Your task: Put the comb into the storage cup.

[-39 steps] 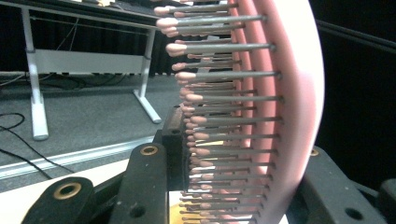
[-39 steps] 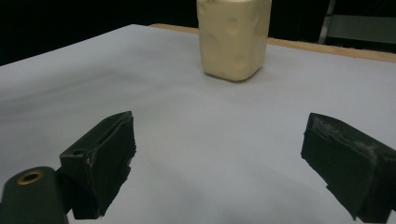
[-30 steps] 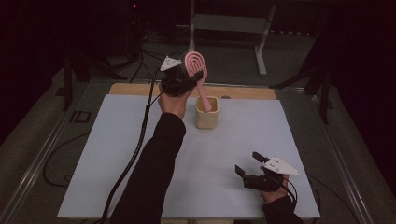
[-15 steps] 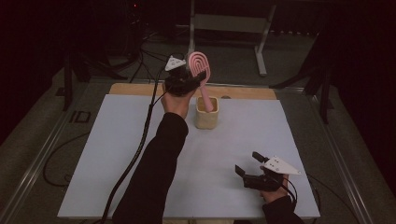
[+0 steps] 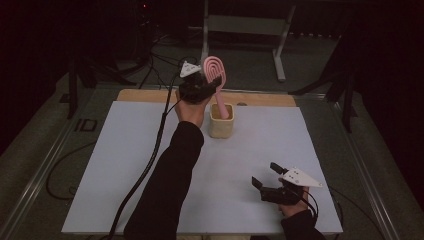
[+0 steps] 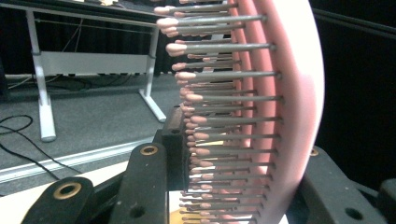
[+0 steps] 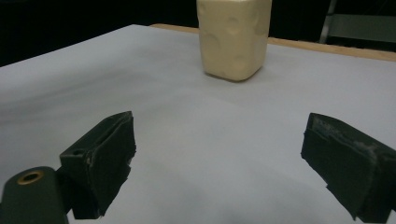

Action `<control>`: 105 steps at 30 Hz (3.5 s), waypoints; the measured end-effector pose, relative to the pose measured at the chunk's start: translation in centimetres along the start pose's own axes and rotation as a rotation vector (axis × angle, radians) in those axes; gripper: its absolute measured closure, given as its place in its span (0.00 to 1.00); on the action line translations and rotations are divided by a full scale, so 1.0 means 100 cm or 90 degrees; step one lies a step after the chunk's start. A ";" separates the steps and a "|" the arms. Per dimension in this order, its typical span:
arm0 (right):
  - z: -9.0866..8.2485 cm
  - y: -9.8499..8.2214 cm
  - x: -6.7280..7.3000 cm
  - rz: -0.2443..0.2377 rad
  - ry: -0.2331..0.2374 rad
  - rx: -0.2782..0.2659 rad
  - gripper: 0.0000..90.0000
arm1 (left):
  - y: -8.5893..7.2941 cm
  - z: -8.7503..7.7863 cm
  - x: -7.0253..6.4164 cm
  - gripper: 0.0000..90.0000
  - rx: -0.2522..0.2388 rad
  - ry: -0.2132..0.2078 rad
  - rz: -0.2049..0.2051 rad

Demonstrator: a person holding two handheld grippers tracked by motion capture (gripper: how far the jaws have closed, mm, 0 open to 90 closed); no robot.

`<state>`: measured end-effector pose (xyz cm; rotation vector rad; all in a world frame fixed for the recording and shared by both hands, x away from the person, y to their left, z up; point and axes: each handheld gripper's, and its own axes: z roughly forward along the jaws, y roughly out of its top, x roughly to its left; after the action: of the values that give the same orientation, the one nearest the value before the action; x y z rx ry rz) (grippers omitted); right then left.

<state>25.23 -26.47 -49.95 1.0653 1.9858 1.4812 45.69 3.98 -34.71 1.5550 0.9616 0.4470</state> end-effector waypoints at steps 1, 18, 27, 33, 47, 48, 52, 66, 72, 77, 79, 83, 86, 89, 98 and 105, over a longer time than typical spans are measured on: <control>0.000 0.000 0.000 0.000 0.000 0.000 0.11 | 0.000 0.000 0.000 0.71 0.000 0.000 0.001; 0.000 0.000 0.001 0.001 0.000 0.002 0.11 | -0.004 0.005 -0.002 0.71 -0.001 0.009 0.007; 0.001 0.000 0.001 0.000 0.000 0.002 0.11 | -0.006 0.008 -0.003 0.71 0.001 0.008 0.006; 0.001 0.000 0.001 0.000 0.001 0.002 0.11 | -0.009 0.011 -0.003 0.71 0.005 0.007 0.004; 0.001 -0.001 0.001 -0.003 0.002 0.004 0.11 | -0.015 0.016 -0.004 0.71 0.014 0.003 0.004; 0.001 -0.001 0.001 -0.002 0.002 0.004 0.11 | -0.015 0.016 -0.004 0.71 0.014 0.003 0.004; 0.001 -0.001 0.000 -0.002 0.001 0.004 0.11 | -0.017 0.019 -0.005 0.71 0.019 0.002 0.005; 0.001 -0.001 0.000 -0.003 0.001 0.005 0.11 | -0.023 0.021 -0.003 0.71 0.024 0.001 -0.006; 0.002 -0.001 0.001 -0.003 0.003 0.005 0.11 | -0.028 0.022 -0.004 0.71 0.029 0.002 -0.004; 0.002 -0.001 0.000 -0.003 0.002 0.006 0.11 | -0.032 0.024 -0.004 0.71 0.032 0.004 -0.004; 0.002 -0.001 0.000 -0.004 0.002 0.005 0.11 | -0.033 0.024 -0.004 0.71 0.034 0.004 -0.002; 0.002 -0.001 0.000 -0.004 0.001 0.005 0.11 | -0.035 0.025 -0.006 0.71 0.035 0.004 0.002; 0.002 -0.001 0.000 -0.003 0.003 0.005 0.11 | -0.037 0.026 -0.007 0.71 0.040 0.004 0.007; 0.002 -0.001 0.000 -0.004 0.001 0.005 0.11 | -0.039 0.027 -0.007 0.71 0.043 0.004 0.009; 0.002 -0.001 0.000 -0.004 0.002 0.006 0.11 | -0.044 0.028 -0.007 0.71 0.049 0.003 0.006; 0.003 -0.001 0.000 -0.004 0.003 0.005 0.11 | -0.048 0.031 -0.008 0.71 0.056 0.002 0.009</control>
<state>25.37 -26.31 -50.11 1.0601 1.9982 1.4747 45.96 1.28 -39.74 1.6412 0.9849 0.4228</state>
